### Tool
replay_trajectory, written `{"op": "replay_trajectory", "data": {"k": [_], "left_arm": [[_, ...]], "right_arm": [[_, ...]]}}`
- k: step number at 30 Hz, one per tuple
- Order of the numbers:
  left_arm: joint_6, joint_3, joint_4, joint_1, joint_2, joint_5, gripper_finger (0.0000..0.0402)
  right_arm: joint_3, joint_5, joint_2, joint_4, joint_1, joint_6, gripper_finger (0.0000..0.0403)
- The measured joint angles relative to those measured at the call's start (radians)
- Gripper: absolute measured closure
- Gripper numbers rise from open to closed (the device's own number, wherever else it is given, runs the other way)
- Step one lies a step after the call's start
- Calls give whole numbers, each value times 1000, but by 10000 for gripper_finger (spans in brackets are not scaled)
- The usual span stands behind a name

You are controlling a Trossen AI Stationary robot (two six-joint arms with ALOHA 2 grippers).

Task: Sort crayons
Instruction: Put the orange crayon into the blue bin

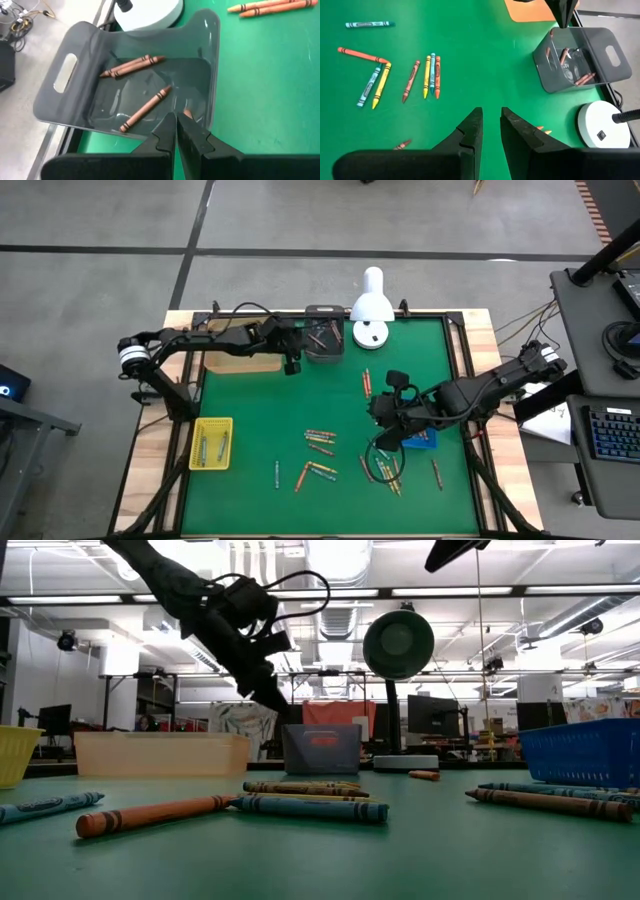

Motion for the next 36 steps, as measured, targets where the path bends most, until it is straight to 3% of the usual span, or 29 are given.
{"op": "replay_trajectory", "data": {"k": [9, 13, 21, 28, 36], "left_arm": [[15, 54, -11, 0, -12, 1, 401], [-16, 124, -130, -8, -43, 2, 401], [-213, 126, -210, -52, -265, 87, 401], [-403, 53, -181, -231, -463, 75, 401], [-493, -160, 127, -530, -577, -166, 401]], "right_arm": [[-31, 0, 0, 28, 0, 0, 344], [-34, 16, 0, 29, 0, -20, 344], [-77, 96, 2, 128, -5, -76, 344], [-110, 97, 2, 147, -74, 103, 344], [-119, 5, 2, 148, -158, 380, 344]]}}
